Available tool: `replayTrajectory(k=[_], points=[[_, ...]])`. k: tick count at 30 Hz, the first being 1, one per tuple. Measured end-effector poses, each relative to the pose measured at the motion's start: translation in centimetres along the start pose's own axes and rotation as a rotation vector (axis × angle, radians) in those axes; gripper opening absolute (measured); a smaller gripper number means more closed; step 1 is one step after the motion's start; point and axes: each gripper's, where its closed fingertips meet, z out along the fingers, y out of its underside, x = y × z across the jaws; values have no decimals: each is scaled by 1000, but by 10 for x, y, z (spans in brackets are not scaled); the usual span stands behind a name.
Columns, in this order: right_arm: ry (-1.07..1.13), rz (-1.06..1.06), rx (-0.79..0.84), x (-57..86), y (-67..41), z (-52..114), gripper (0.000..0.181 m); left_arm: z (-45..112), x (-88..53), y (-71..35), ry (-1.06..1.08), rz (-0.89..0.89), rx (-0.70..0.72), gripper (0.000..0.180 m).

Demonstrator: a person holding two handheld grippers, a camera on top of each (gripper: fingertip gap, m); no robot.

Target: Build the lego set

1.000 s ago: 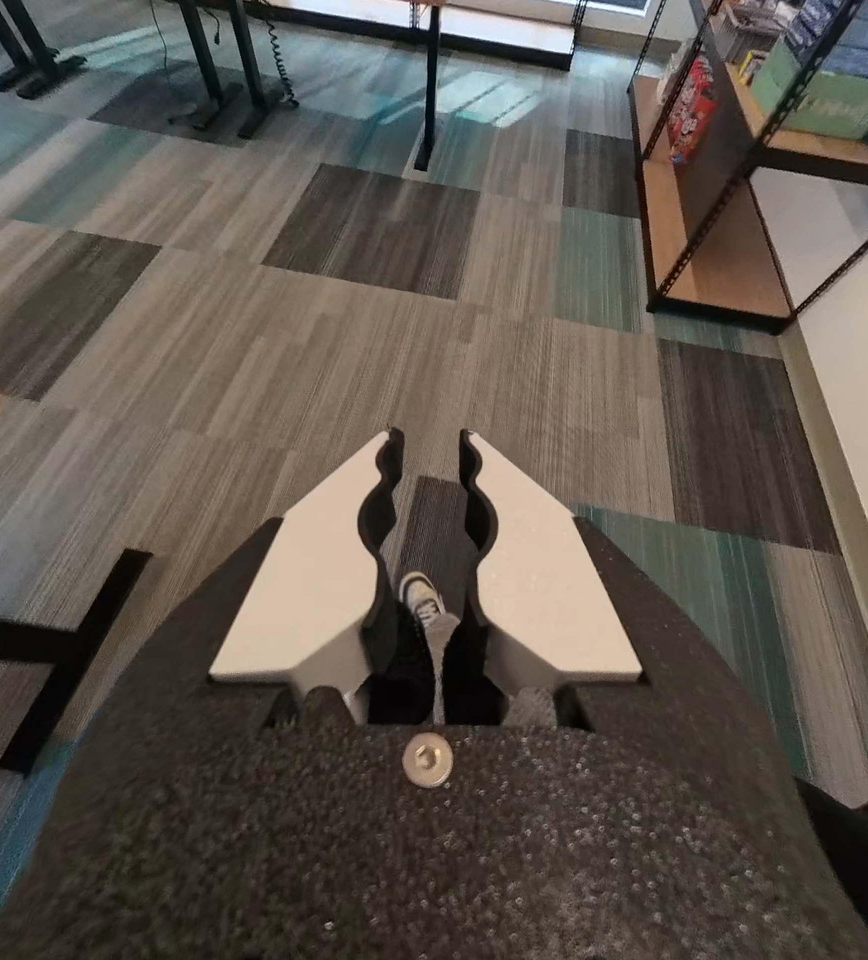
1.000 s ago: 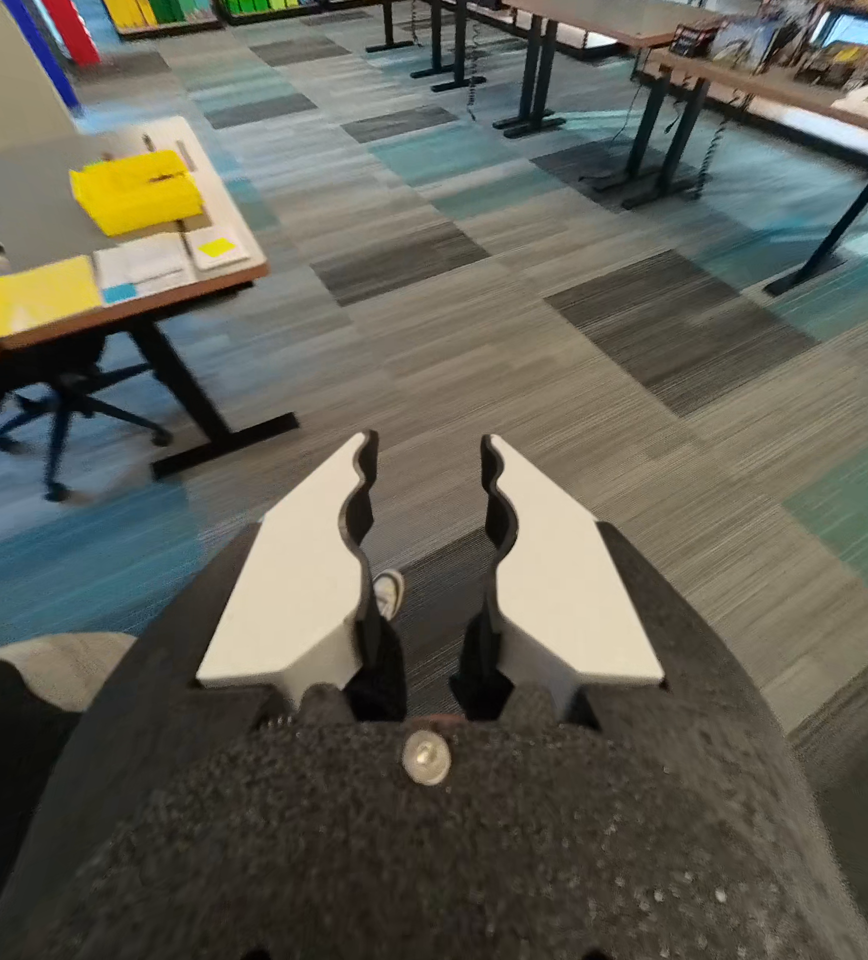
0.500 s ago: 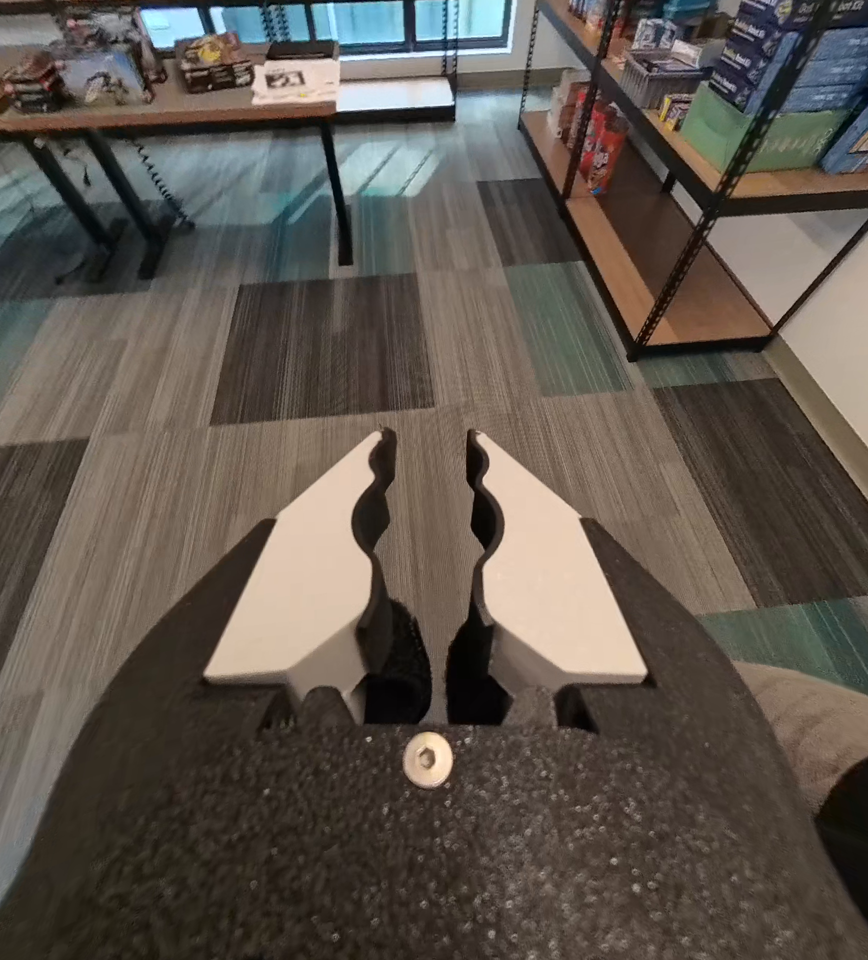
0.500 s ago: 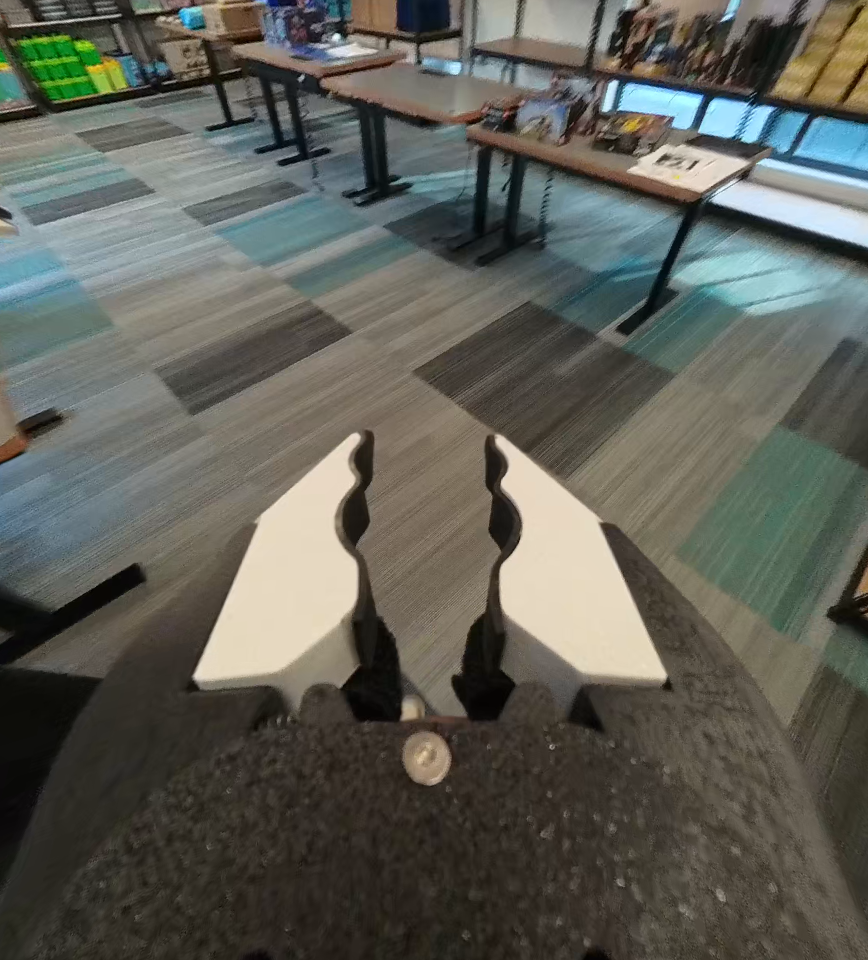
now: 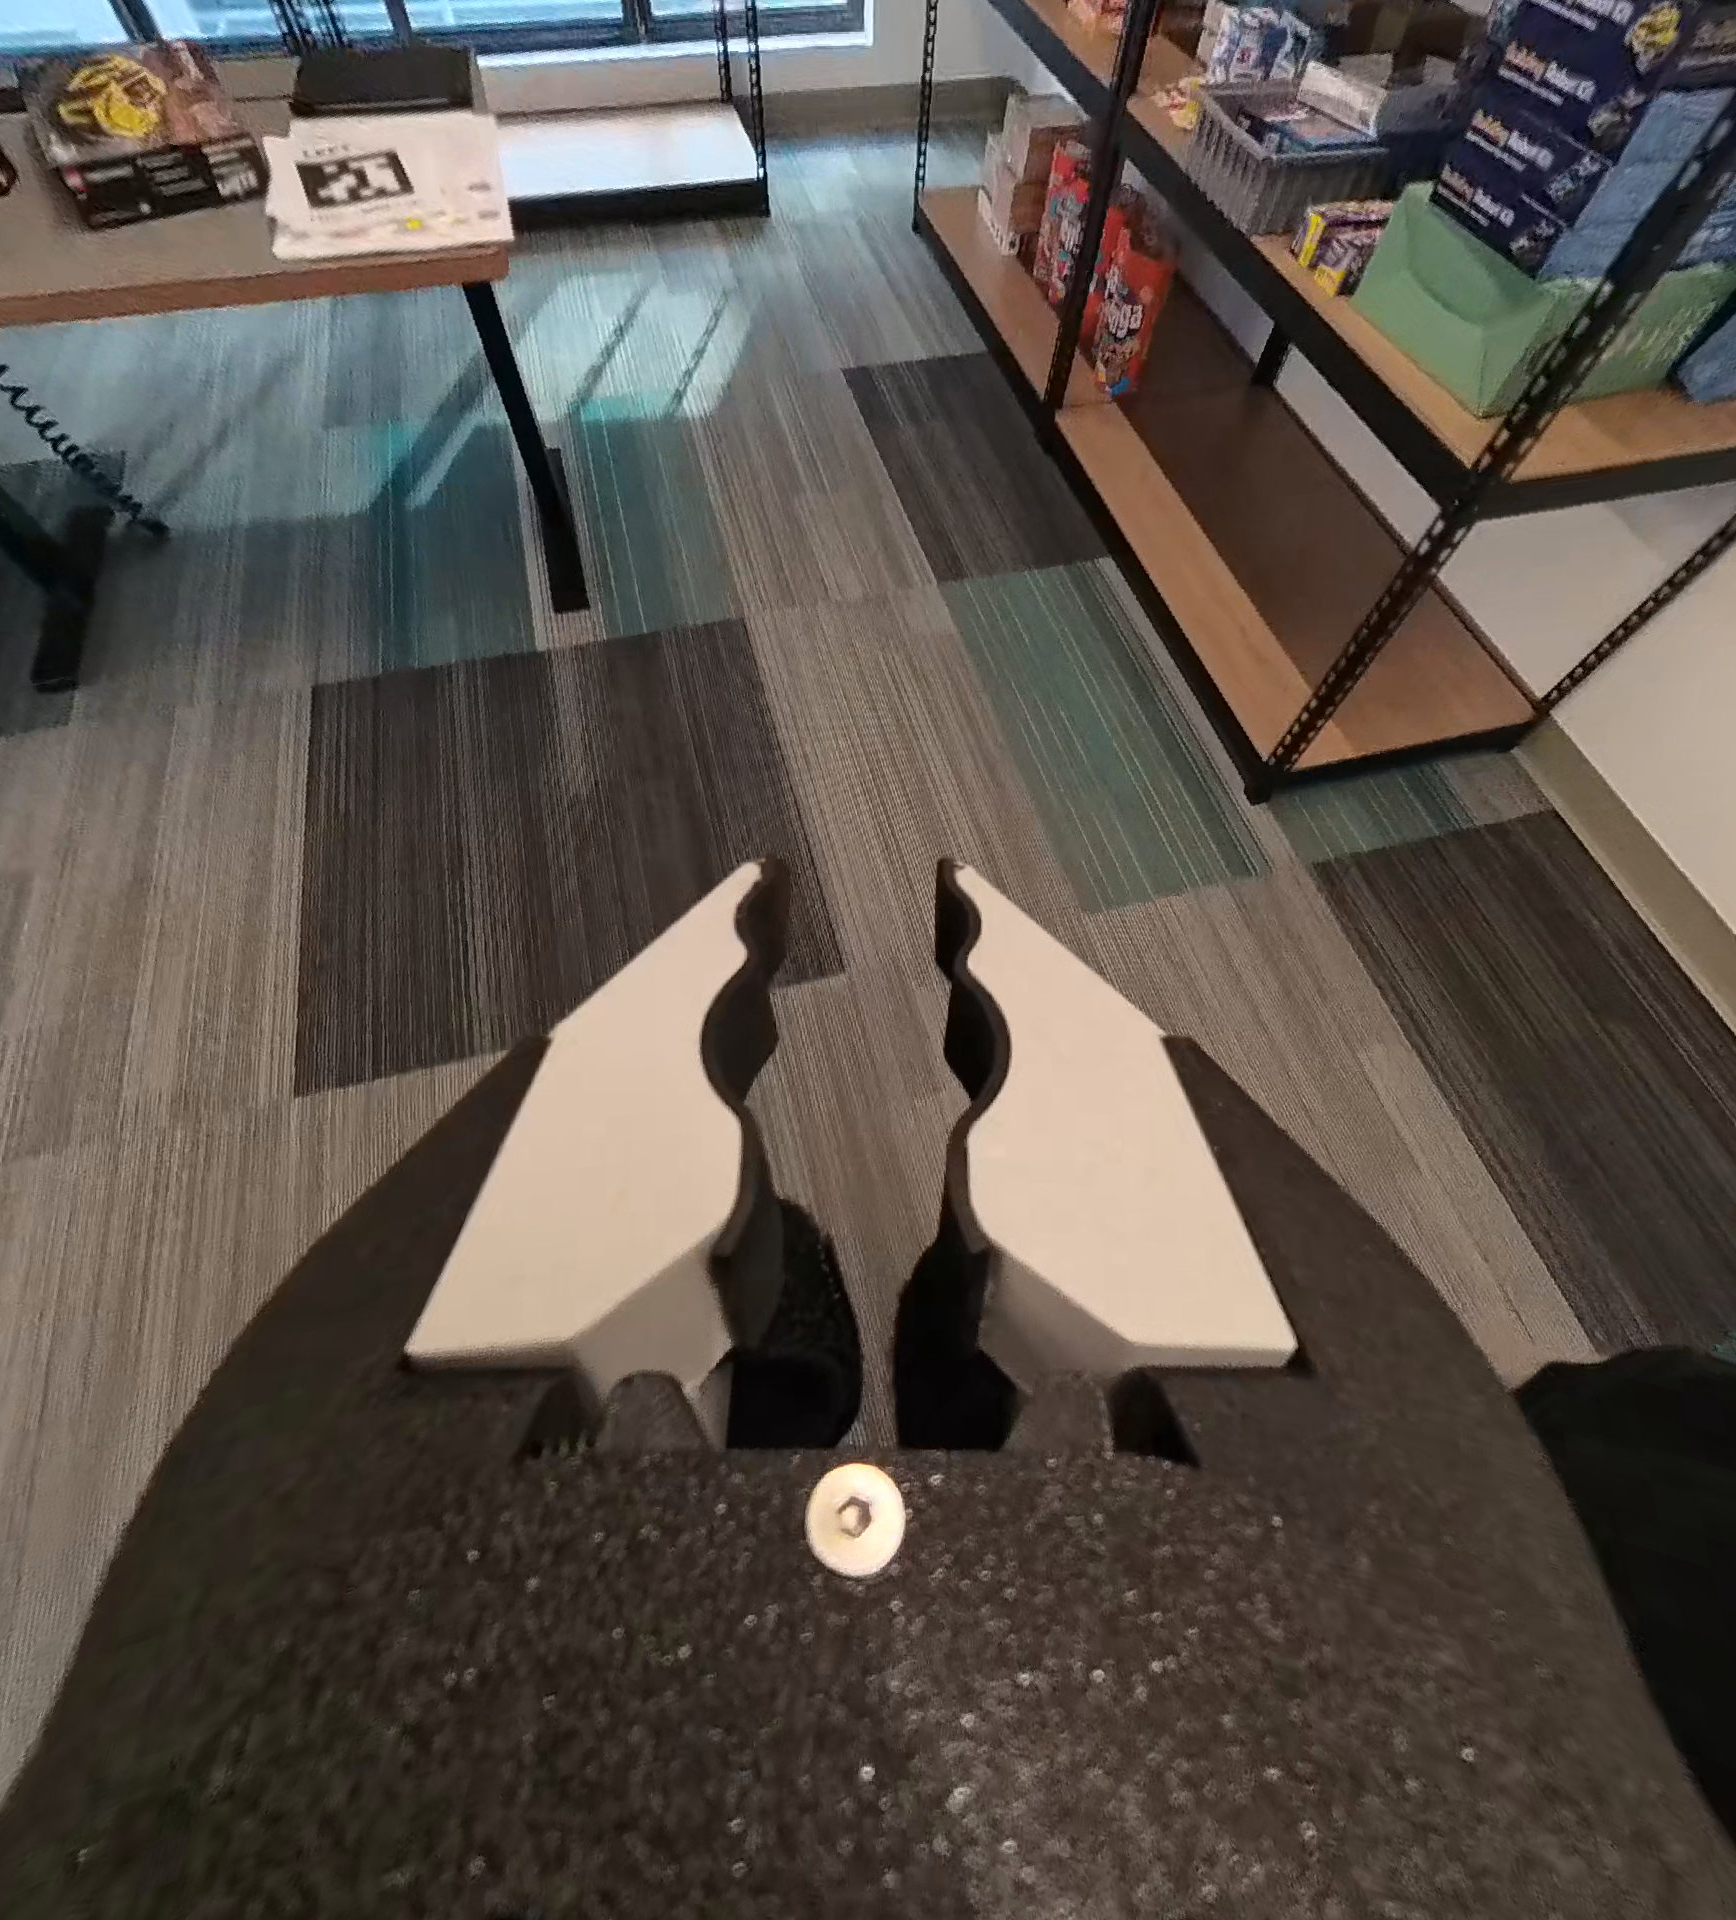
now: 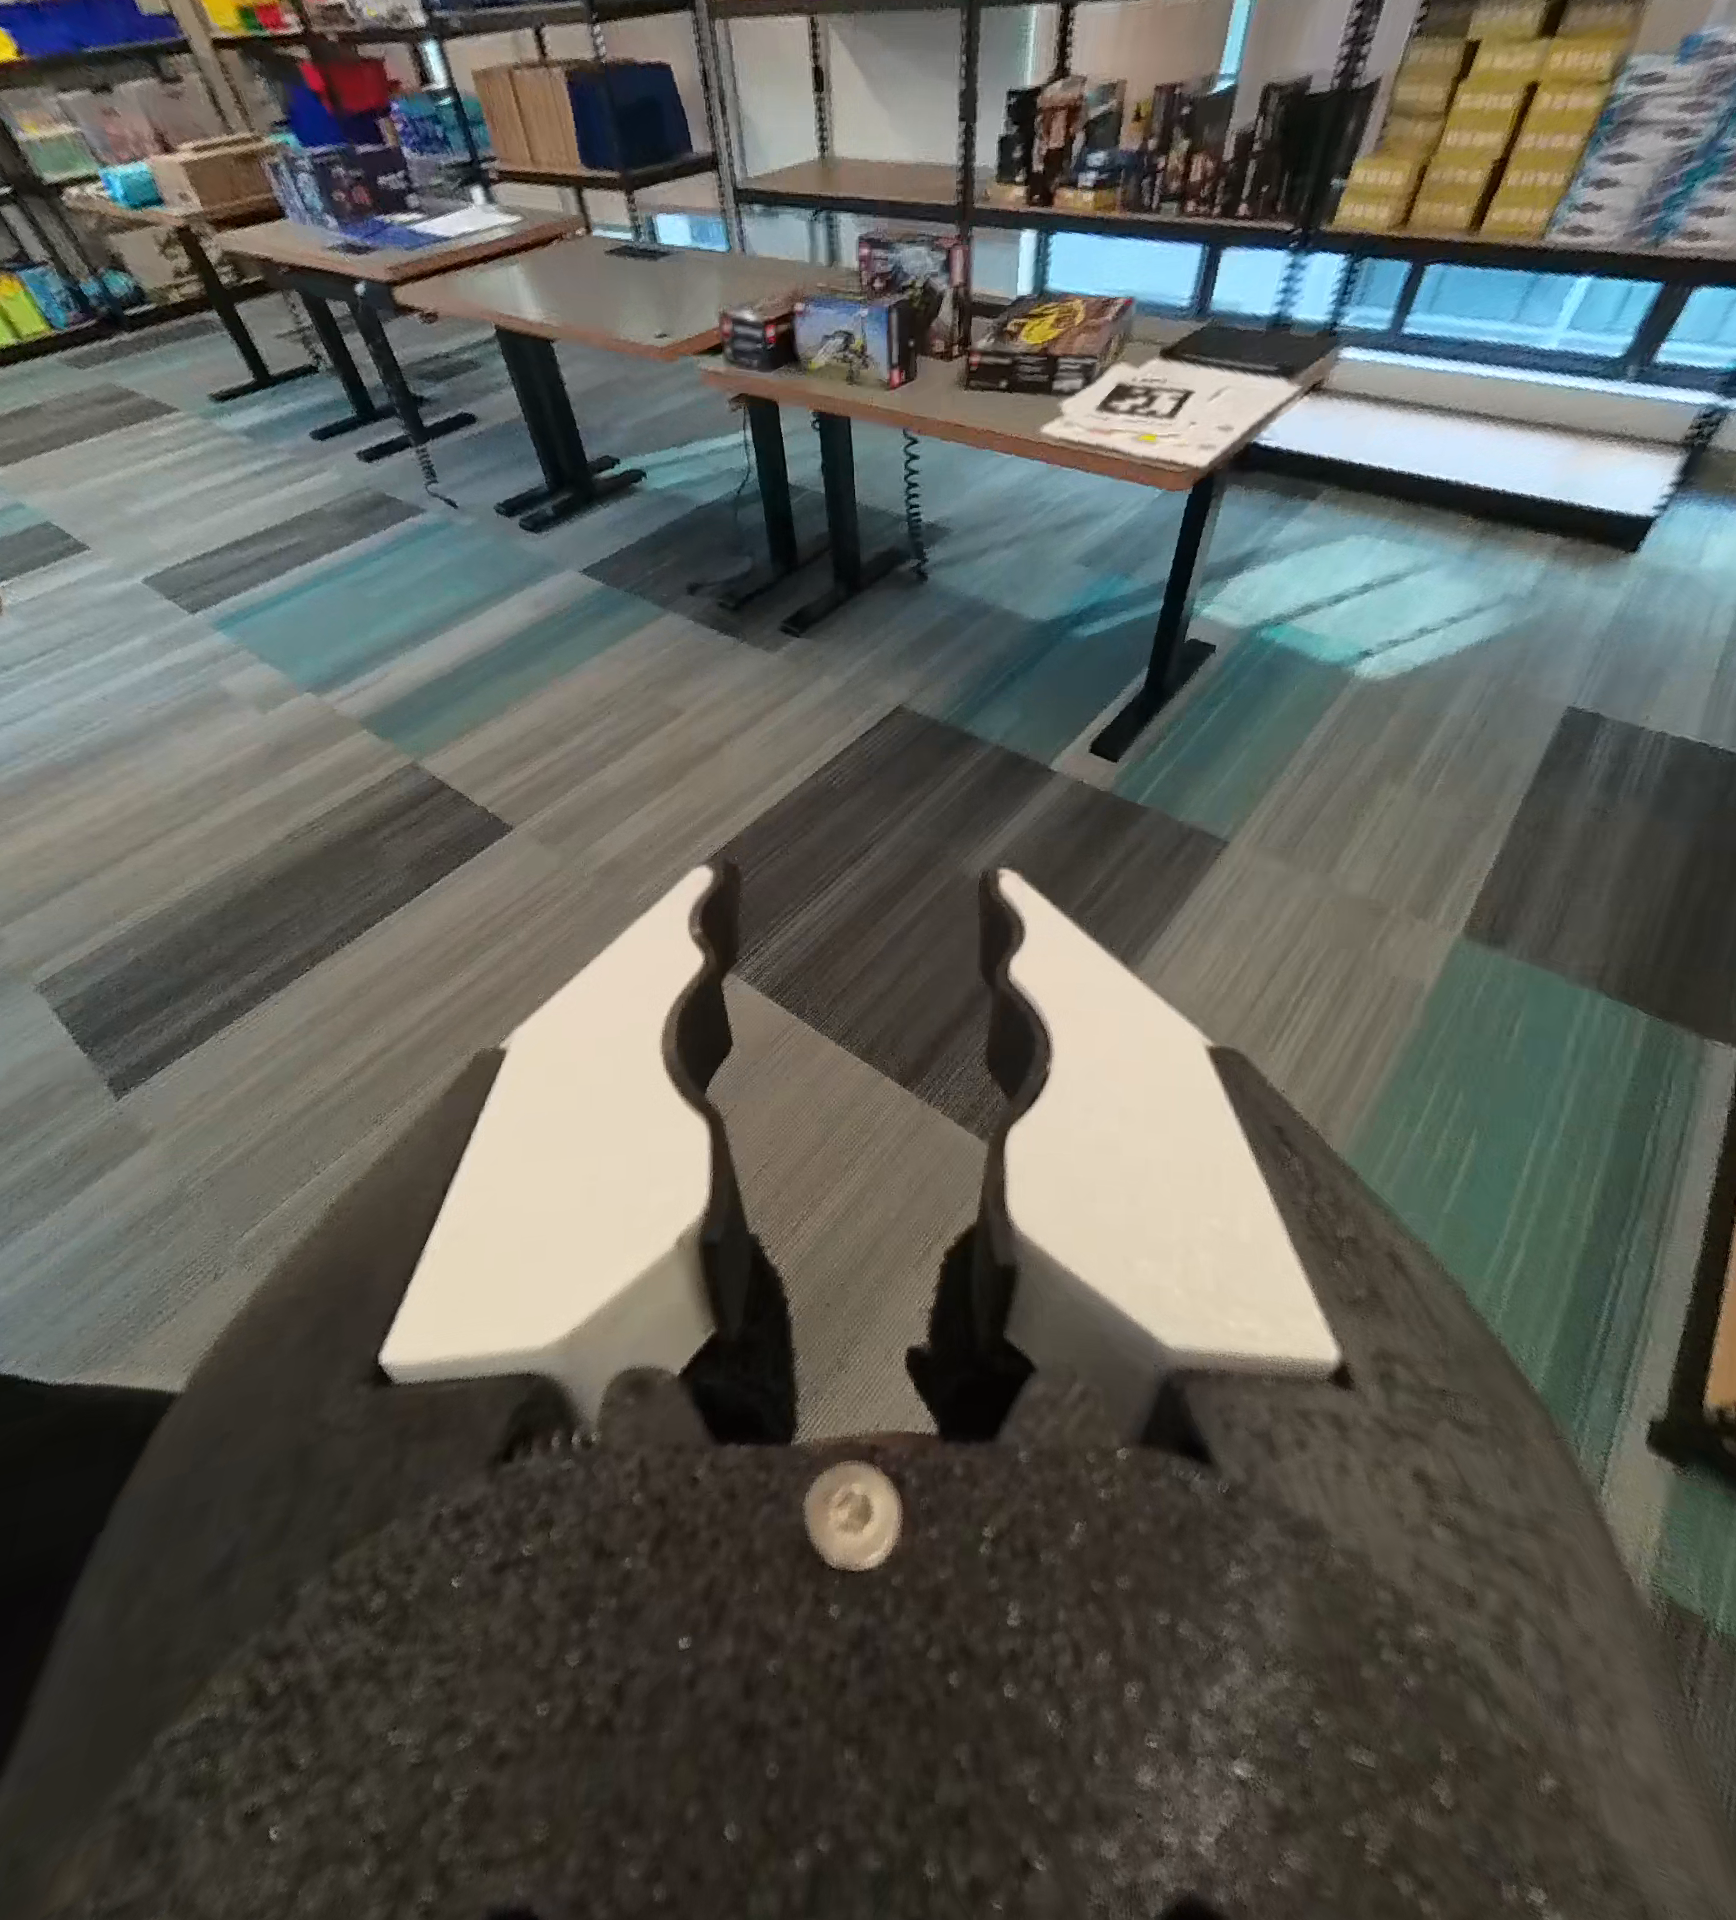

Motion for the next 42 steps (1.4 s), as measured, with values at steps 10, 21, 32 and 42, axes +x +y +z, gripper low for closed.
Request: replayTrajectory(k=[10, 21, 32, 42], points=[[-170, -51, -11, 98, -89, 250, 61, 258, -114, -116, 73, -45, -28, 25], [-100, -43, -17, 281, -201, 510, 66, 538, -263, -307, 110, -20, 0, 26], [-149, 1, -83, 481, -233, 742, 79, 772, -357, -443, 43, -16, -3, 25], [-491, -136, -159, 646, -329, 979, 86, 981, -432, -527, -88, -405, -63, 28]])
